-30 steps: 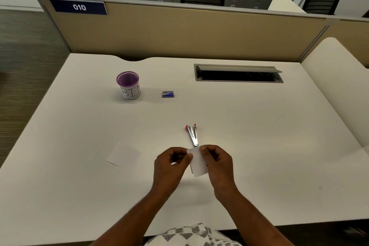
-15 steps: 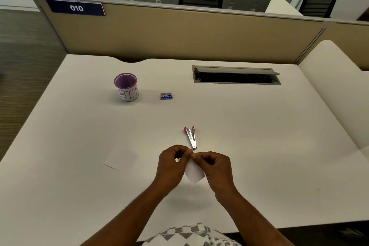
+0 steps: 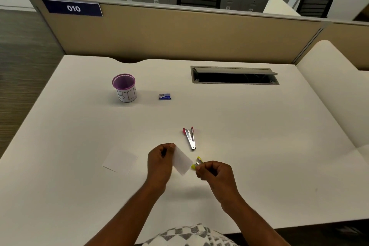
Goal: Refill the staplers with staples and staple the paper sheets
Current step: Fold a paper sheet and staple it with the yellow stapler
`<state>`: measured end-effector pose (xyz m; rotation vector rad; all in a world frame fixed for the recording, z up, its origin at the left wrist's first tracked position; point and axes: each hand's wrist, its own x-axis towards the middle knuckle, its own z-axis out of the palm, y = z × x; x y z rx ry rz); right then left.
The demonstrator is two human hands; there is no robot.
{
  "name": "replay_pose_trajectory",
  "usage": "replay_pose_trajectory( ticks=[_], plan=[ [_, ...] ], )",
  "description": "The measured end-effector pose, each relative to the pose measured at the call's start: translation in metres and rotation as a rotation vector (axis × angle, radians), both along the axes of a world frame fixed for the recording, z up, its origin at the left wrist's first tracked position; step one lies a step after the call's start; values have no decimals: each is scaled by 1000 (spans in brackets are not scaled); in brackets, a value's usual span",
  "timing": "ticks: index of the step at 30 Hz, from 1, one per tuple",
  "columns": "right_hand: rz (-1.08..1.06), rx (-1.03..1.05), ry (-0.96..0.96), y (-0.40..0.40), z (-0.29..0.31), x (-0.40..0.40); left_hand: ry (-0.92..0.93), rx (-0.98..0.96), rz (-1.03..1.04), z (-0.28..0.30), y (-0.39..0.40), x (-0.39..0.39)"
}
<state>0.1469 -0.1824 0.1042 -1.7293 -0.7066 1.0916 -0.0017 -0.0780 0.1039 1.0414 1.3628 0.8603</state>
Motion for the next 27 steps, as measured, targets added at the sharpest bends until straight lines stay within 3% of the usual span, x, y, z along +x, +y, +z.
replay_pose_trajectory(
  ticks=[5, 8, 11, 14, 18, 21, 24, 27],
  plan=[
    [-95, 3, 78, -6, -4, 6, -33, -21, -20, 3, 17, -10],
    [-8, 48, 130, 2, 4, -3, -97, -60, -50, 6, 12, -3],
    [69, 80, -55, 10, 6, -14, -220, -100, -98, 8, 4, 2],
    [-19, 149, -214, 14, 5, -19, -308, -125, -134, 7, -3, 4],
    [19, 337, -749, 10, 2, -12, -267, -374, -9, 7, -5, 6],
    [52, 393, -1034, 7, -2, -7, -343, -536, -87, 10, -6, 4],
    [82, 373, -1124, 7, -7, -7, -356, -476, -195, 11, -7, 4],
    [133, 308, -1016, 7, -10, -6, -269, -391, -171, 7, -6, 4]
  ],
)
